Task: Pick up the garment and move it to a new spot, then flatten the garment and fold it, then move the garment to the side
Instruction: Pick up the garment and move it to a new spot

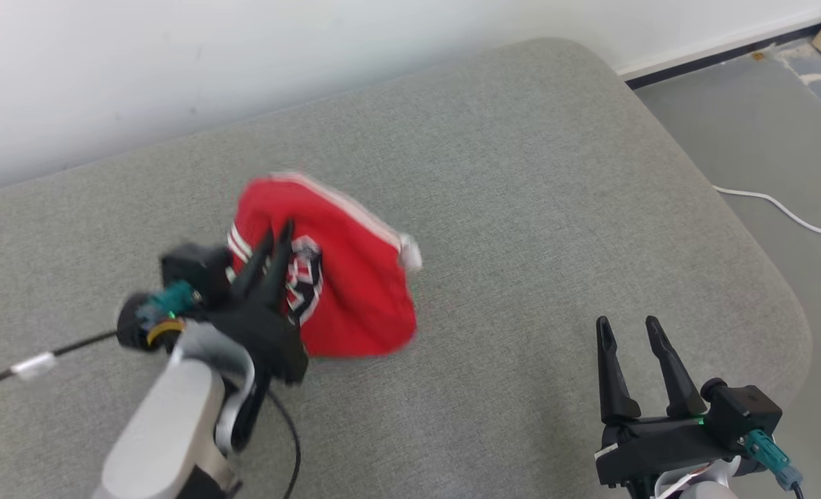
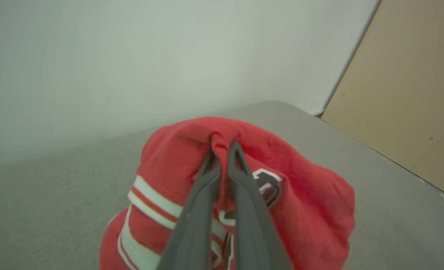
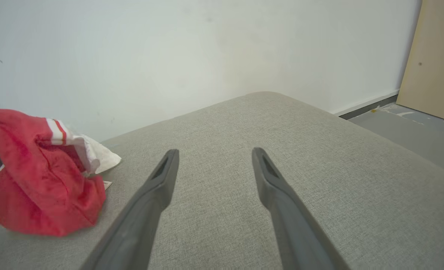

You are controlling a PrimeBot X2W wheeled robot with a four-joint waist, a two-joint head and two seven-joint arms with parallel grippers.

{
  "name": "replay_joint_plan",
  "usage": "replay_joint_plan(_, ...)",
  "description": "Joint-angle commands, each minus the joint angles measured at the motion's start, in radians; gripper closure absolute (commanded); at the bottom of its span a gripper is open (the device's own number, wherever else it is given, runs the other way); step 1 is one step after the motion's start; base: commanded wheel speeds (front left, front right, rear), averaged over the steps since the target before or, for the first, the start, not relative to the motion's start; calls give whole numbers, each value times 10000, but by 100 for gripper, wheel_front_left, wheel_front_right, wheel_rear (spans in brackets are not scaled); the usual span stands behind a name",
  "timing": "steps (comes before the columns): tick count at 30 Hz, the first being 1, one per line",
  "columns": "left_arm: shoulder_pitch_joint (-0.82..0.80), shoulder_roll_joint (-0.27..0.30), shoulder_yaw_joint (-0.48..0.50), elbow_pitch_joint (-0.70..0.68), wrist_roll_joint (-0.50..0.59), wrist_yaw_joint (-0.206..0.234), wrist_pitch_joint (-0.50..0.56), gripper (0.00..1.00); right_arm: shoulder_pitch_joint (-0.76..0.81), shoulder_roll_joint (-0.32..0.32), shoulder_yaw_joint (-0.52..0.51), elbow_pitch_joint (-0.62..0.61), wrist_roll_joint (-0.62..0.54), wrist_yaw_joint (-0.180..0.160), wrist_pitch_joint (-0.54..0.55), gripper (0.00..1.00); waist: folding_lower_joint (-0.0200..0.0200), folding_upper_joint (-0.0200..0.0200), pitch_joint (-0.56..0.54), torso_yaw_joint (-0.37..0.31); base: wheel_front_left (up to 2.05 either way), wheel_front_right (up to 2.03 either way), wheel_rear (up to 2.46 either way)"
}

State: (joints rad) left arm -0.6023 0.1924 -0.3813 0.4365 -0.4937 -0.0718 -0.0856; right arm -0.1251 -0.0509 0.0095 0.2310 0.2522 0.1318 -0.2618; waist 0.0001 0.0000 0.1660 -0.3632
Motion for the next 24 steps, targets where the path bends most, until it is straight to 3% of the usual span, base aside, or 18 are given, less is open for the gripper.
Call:
replay_joint_plan(1, 149, -31, -203, 586, 86, -97, -80, 100, -55, 13, 50, 14, -3, -21, -47, 0, -1, 0, 5, -50, 0, 0, 0)
replay_joint_plan(2, 112, -64, -285, 891, 161, -147, -177, 58, -61, 14, 77, 20, -18, -21, -47, 0, -1, 0, -17, -38, 0, 0, 0)
replay_joint_plan(3, 94, -123, -417, 1162, 239, -160, -312, 0, -65, 14, 86, 11, -32, -21, -47, 0, -1, 0, -57, -3, 0, 0, 0)
replay_joint_plan(11, -296, -154, -276, 1468, 312, -221, -1512, 0, 266, 10, 54, -64, -130, -21, -45, 0, -1, 0, -775, 734, 0, 0, 0)
replay_joint_plan(24, 1728, 1346, 291, -1284, 667, 463, -1760, 0, 790, 11, -112, -251, -299, -21, -35, 0, -1, 0, -1614, 2405, 0, 0, 0)
